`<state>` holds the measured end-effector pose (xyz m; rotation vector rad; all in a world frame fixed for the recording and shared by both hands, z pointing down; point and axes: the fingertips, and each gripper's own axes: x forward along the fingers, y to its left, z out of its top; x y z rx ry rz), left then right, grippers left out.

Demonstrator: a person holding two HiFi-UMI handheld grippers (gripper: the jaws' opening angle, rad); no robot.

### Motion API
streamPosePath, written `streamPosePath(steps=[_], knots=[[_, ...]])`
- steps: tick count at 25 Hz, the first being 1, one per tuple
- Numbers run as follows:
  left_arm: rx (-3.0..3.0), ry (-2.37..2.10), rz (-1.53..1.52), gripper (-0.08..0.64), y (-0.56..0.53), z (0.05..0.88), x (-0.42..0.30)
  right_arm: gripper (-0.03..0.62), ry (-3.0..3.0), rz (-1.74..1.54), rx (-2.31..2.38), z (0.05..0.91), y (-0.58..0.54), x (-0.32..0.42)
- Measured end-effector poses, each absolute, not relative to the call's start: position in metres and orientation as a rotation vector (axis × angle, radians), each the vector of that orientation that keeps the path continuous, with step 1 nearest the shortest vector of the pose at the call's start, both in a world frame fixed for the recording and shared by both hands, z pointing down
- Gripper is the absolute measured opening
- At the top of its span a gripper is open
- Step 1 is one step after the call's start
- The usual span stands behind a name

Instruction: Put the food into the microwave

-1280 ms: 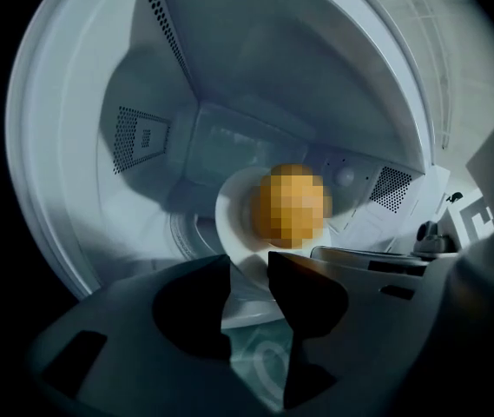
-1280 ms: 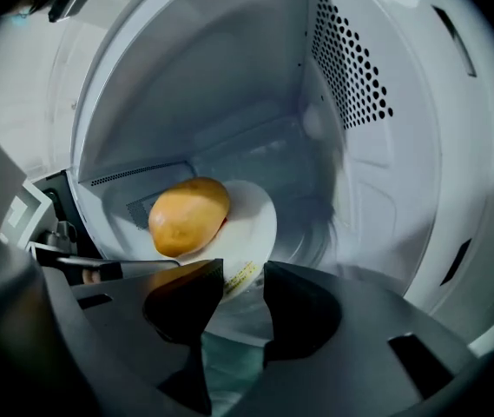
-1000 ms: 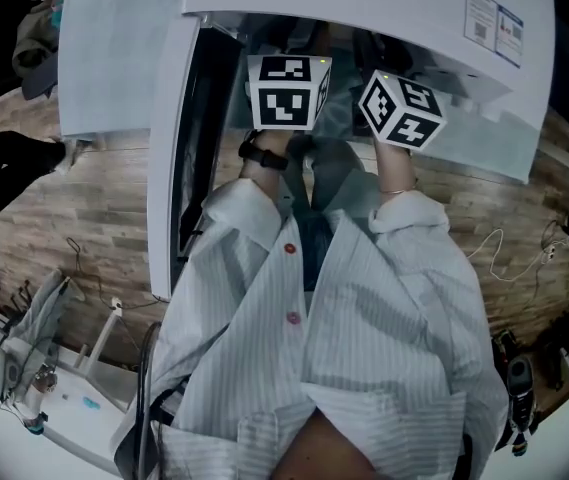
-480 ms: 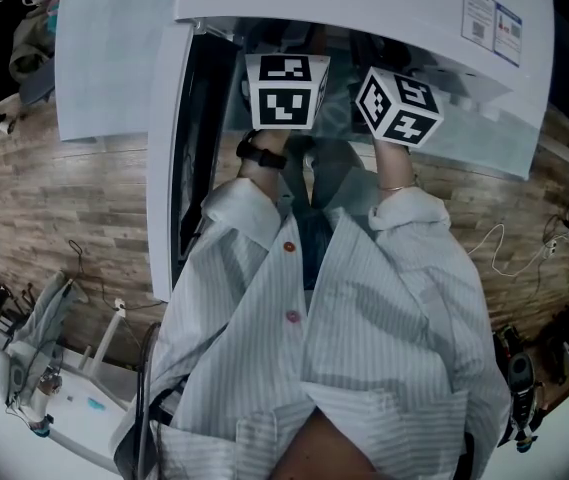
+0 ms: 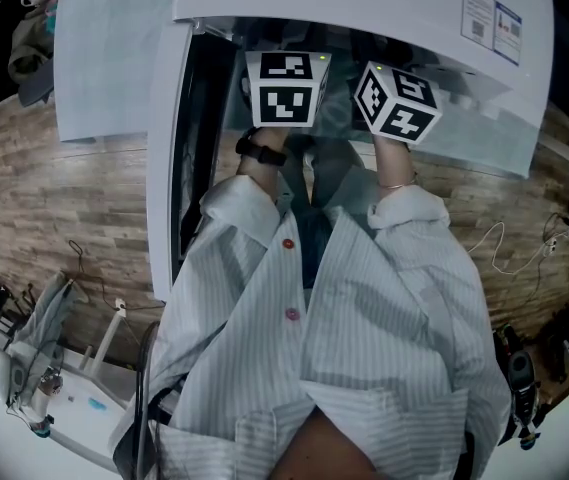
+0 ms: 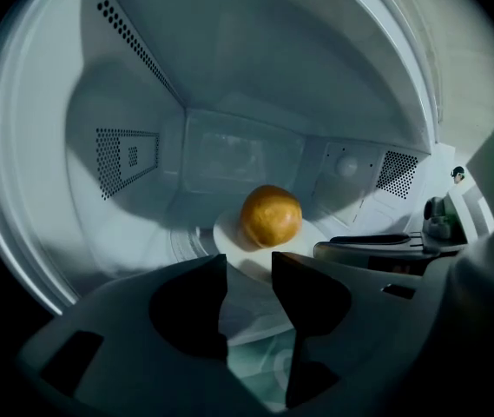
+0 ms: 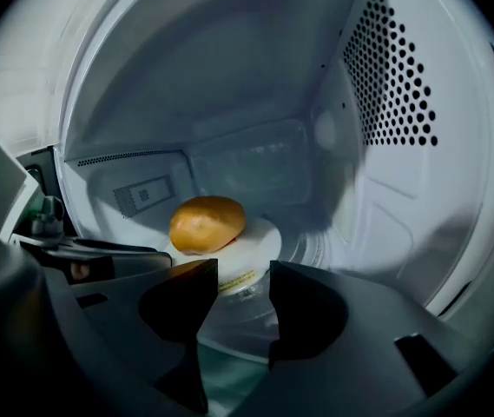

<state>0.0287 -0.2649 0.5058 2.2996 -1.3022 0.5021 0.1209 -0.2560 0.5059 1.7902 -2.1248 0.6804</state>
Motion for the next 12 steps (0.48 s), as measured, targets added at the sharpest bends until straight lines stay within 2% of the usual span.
streamPosePath(steps=[5,12], knots=[[2.303,-1.298,0.499,0.153,-0.2632,0.5045,0.0292,0.209,-2.095,0.654,1.791,0.5058,-0.2539,0.1242],[2.29,-1.318,0.404,0.153,-0.2602,0.4961,0.0221,0.21,-2.15,0.687,1.794,0.4993,-0.2469,0.1227]])
